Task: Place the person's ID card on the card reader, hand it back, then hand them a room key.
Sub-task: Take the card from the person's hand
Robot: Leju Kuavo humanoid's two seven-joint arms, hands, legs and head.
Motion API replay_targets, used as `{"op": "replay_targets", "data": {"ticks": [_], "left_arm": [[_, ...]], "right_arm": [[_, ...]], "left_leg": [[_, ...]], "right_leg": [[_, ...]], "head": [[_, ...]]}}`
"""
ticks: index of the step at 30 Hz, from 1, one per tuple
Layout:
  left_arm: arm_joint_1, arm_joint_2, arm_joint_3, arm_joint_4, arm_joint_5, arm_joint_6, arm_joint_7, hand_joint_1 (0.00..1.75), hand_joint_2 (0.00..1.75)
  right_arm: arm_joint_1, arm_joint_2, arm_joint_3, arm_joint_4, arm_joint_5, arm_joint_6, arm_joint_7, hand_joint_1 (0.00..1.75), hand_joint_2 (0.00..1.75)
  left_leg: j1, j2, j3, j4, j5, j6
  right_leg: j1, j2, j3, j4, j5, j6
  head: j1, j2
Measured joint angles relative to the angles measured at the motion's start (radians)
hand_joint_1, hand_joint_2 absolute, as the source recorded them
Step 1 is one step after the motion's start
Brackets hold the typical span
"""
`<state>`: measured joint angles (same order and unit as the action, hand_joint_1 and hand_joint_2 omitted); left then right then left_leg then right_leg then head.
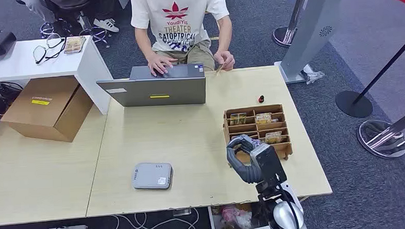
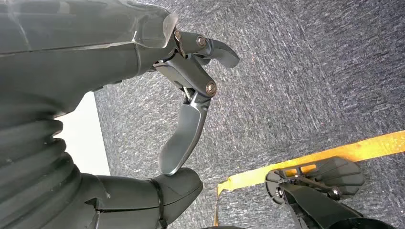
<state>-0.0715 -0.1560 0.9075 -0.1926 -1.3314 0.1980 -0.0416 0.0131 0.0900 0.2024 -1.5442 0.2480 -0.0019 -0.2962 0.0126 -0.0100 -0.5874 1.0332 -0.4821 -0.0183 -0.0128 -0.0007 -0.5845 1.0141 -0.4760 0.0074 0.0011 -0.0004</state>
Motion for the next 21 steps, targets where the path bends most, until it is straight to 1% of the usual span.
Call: {"op": "replay_targets", "data": {"ticks": [1,4,5,6,7,8,10,11,12,13,21], "left_arm": [[0.0,0.0,0.0,0.0,0.0,0.0,0.0,0.0,1.75],[0.0,0.0,0.0,0.0,0.0,0.0,0.0,0.0,1.75],[0.0,0.0,0.0,0.0,0.0,0.0,0.0,0.0,1.75],[0.0,0.0,0.0,0.0,0.0,0.0,0.0,0.0,1.75],[0.0,0.0,0.0,0.0,-0.001,0.0,0.0,0.0,1.75],[0.0,0.0,0.0,0.0,-0.002,0.0,0.0,0.0,1.75],[0.0,0.0,0.0,0.0,-0.006,-0.001,0.0,0.0,1.75],[0.0,0.0,0.0,0.0,-0.007,-0.001,0.0,0.0,1.75],[0.0,0.0,0.0,0.0,-0.009,-0.002,0.0,0.0,1.75],[0.0,0.0,0.0,0.0,-0.012,-0.002,0.0,0.0,1.75],[-0.001,-0.001,0.0,0.0,-0.024,-0.01,0.001,0.0,1.75]], "right_arm": [[-0.001,0.0,0.0,0.001,0.0,0.0,0.0,1.25,1.75],[-0.006,0.0,0.003,0.004,0.0,0.001,0.0,1.29,1.75],[-0.007,0.0,0.004,0.005,0.0,0.002,0.0,1.36,1.75],[-0.009,0.0,0.005,0.005,0.0,0.002,0.0,1.37,1.75],[-0.011,0.0,0.006,0.005,0.0,0.002,0.0,1.27,1.75],[-0.012,0.0,0.007,0.005,0.0,0.002,0.0,1.06,1.75],[-0.013,0.0,0.008,0.005,0.0,0.001,0.001,0.41,1.75],[-0.013,0.0,0.008,0.005,0.0,0.001,0.001,0.15,1.75],[-0.013,0.0,0.008,0.005,0.0,0.001,0.001,0.03,1.75],[-0.013,0.0,0.008,0.005,0.0,0.0,0.002,0.0,1.75],[-0.009,0.0,0.007,0.004,0.009,-0.005,0.004,0.0,1.75]], "left_leg": [[0.0,0.0,0.0,0.0,0.0,0.0],[0.0,0.0,0.0,0.0,0.0,0.0],[0.0,0.0,0.0,0.0,0.0,0.0],[0.0,0.0,0.0,0.0,0.0,0.0],[0.0,0.0,0.0,0.0,0.0,0.0],[0.0,0.0,0.0,0.0,0.0,0.0],[0.0,0.0,0.0,0.0,0.0,0.0],[0.0,0.0,0.0,0.0,0.0,0.0],[0.0,0.0,0.0,0.0,0.0,0.0],[0.0,0.0,0.0,0.0,0.0,0.0],[0.0,0.0,0.0,0.0,0.0,0.0]], "right_leg": [[0.0,0.0,0.0,0.0,0.0,0.0],[0.0,0.0,0.0,0.0,0.0,0.0],[0.0,0.0,0.0,0.0,0.0,0.0],[0.0,0.0,0.0,0.0,0.0,0.0],[0.0,0.0,0.0,0.0,0.0,0.0],[0.0,0.0,0.0,0.0,0.0,0.0],[0.0,0.0,0.0,0.0,0.0,0.0],[0.0,0.0,0.0,0.0,0.0,0.0],[0.0,0.0,0.0,0.0,0.0,0.0],[0.0,0.0,0.0,0.0,0.0,0.0],[0.0,0.0,0.0,0.0,0.0,0.0]], "head": [[0.0,0.0],[0.0,0.0],[0.0,0.0],[0.0,0.0],[0.0,0.0],[0.0,0.0],[0.0,0.0],[0.0,0.0],[0.0,0.0],[0.0,0.0],[0.0,0.0]]}}
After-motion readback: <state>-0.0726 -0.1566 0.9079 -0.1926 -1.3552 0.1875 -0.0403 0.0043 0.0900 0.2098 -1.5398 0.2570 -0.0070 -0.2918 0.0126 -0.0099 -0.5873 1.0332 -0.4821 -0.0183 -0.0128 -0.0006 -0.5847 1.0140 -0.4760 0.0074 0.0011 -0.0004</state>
